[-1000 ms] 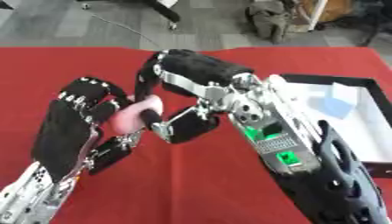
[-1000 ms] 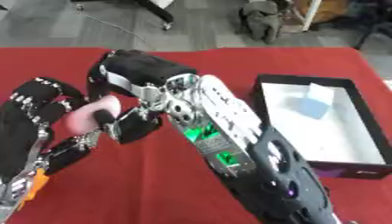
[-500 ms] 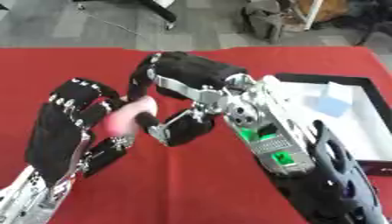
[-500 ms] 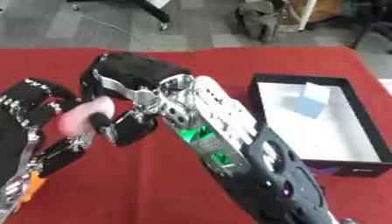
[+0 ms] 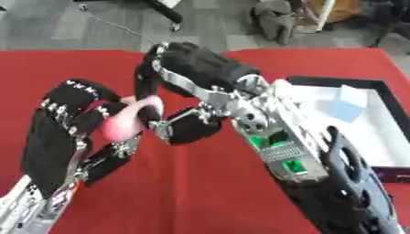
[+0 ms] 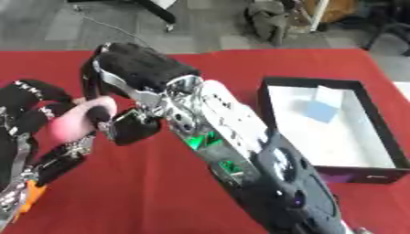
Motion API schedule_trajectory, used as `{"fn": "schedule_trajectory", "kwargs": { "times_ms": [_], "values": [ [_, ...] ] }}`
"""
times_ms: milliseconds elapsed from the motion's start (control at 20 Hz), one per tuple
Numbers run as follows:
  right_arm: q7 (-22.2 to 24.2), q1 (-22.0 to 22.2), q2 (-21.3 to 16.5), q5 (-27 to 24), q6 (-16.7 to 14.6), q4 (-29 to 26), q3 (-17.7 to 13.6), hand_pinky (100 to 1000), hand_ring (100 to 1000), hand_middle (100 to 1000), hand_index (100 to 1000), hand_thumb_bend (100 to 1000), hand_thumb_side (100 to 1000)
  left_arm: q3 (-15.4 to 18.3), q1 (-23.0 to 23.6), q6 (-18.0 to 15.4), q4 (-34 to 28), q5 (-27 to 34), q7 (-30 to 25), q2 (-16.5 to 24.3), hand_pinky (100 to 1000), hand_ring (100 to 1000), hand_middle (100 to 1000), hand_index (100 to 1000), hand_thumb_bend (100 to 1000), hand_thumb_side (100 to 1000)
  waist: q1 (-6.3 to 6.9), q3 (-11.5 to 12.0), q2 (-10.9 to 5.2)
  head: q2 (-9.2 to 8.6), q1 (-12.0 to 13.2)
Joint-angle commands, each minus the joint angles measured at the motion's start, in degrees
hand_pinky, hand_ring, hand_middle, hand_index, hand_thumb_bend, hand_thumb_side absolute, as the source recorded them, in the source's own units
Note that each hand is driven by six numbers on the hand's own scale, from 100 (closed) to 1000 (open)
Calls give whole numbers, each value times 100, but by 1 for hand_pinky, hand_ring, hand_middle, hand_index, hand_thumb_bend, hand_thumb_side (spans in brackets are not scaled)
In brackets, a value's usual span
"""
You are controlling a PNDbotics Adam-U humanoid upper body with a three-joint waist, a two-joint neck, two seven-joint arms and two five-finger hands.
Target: Pick up the objects with one hand, pass them to the other hand, and then place them into the box on the other side of the table.
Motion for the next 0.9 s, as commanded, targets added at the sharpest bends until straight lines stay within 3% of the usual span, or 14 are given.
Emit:
{"fn": "schedule_trajectory", "kwargs": {
  "times_ms": [50,150,250,350,450,600,900],
  "values": [
    [-181,-75,-70,-69,-11,16,-26,718,652,438,460,100,100,43,-66,8,-124,117,28,56,590,541,502,570,100,109,24,6,-94,-45,-20],
    [-197,-81,-71,-109,-16,46,-15,712,645,434,457,100,100,48,-64,60,-92,170,-52,60,607,557,518,593,100,100,25,7,-95,-42,-24],
    [-195,-91,-71,-156,-13,53,-13,710,643,429,453,100,100,61,-55,167,-49,228,-165,55,663,620,586,686,362,142,25,10,-95,-45,-26],
    [-196,-102,-76,-204,-5,34,-20,711,644,426,451,100,100,64,-45,359,24,272,-387,53,752,721,688,856,630,313,24,11,-95,-50,-22],
    [-190,-110,-85,-244,6,13,-27,711,644,425,450,100,100,61,-42,617,86,331,-687,40,794,757,726,909,758,384,23,12,-96,-55,-16],
    [-177,-120,-105,-284,23,-21,-42,710,645,424,449,100,100,81,-48,1033,96,465,-1002,28,823,771,738,929,854,455,20,12,-98,-64,-16],
    [-239,-130,-147,-287,81,-59,-123,706,644,419,446,100,100,177,-33,1851,25,963,-1046,14,815,760,726,929,827,465,25,12,-99,-82,-24]
  ]
}}
